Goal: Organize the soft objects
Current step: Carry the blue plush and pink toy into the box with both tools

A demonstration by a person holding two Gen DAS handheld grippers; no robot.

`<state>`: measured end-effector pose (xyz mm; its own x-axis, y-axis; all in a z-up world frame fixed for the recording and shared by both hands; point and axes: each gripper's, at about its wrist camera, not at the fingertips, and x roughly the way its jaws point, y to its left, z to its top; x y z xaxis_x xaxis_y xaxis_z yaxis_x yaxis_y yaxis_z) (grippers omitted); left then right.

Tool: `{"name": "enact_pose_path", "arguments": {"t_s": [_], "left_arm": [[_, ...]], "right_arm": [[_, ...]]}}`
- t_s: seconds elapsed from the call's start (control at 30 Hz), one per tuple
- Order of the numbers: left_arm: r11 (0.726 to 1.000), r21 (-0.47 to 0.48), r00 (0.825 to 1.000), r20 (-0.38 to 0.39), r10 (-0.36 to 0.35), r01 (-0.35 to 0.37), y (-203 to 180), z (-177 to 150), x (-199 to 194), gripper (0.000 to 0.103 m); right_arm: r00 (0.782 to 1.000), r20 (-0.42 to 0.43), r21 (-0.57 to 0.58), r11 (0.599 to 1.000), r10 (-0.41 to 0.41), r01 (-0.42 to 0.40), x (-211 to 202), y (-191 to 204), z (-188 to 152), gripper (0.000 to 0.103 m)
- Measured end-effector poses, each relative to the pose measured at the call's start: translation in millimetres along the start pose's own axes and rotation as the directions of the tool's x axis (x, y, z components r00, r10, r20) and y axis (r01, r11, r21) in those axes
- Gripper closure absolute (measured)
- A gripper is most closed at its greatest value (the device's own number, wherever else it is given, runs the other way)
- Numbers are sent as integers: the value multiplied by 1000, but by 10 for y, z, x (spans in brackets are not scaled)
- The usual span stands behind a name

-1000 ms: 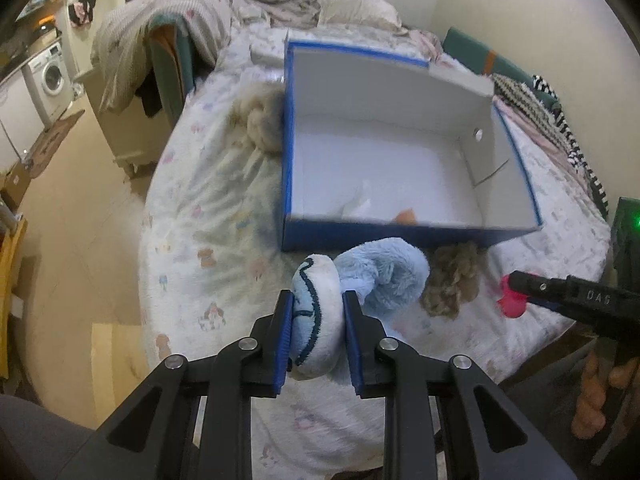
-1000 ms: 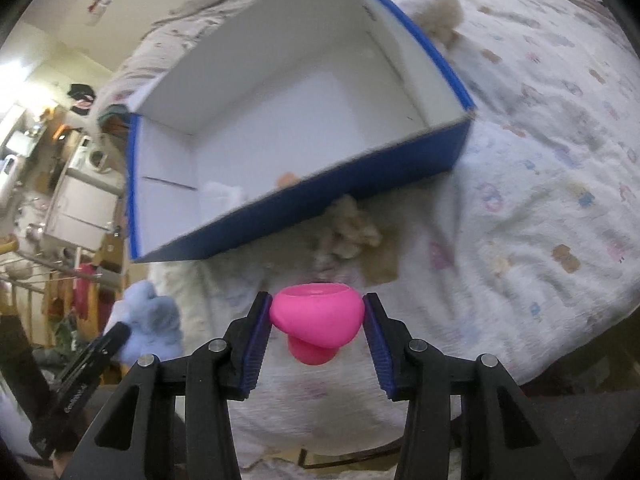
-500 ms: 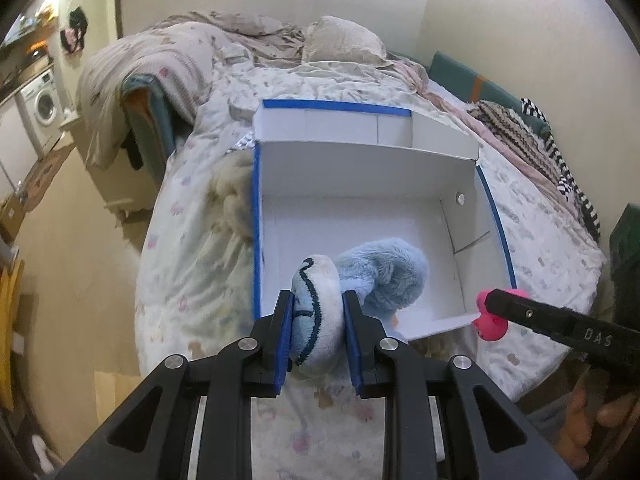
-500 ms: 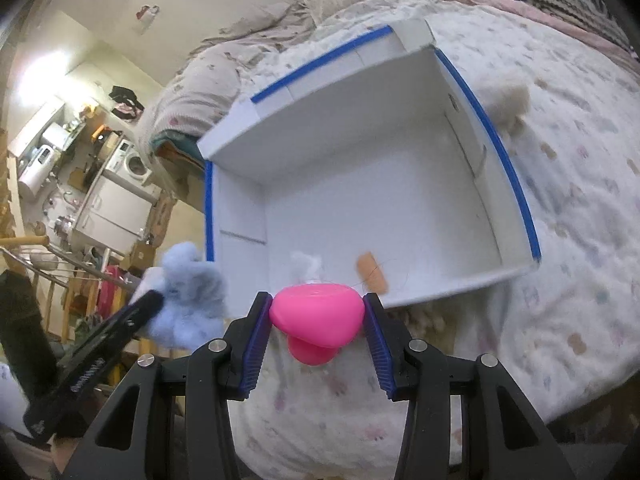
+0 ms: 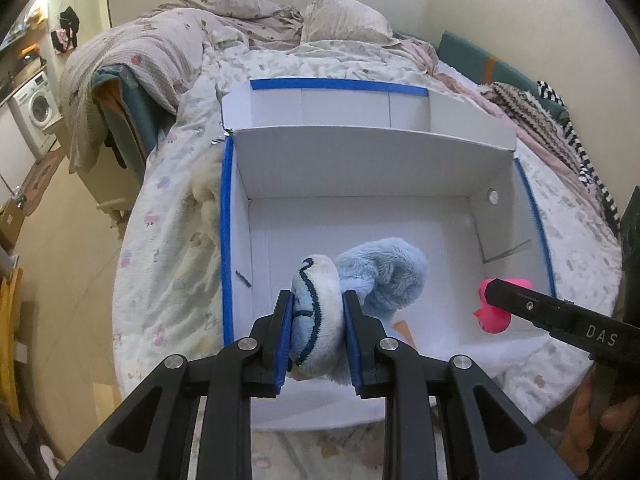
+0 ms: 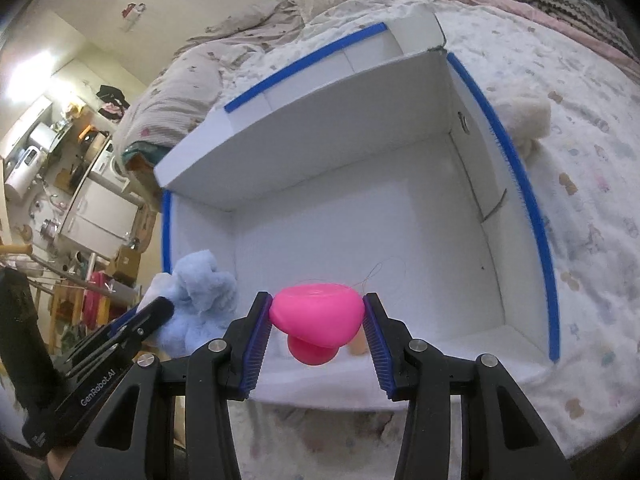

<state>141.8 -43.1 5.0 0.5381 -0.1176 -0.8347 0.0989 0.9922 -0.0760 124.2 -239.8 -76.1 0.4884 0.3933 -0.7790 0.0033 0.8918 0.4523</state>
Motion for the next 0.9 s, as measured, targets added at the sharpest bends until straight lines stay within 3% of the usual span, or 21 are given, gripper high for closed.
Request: {"name": "enact_pose_path", "arguments": {"t_s": [0.47,0.9], "left_arm": [[1000,-5,998,-54,15,-15,-54,-110,553,81],[1000,1,994,-105,24,-24,-100,-159,706,77]], "right_arm": [[998,-68,58,998,-17,21,537,-141,12,54],[980,-156,71,988,-122,135,820,-258,-59,54]]}}
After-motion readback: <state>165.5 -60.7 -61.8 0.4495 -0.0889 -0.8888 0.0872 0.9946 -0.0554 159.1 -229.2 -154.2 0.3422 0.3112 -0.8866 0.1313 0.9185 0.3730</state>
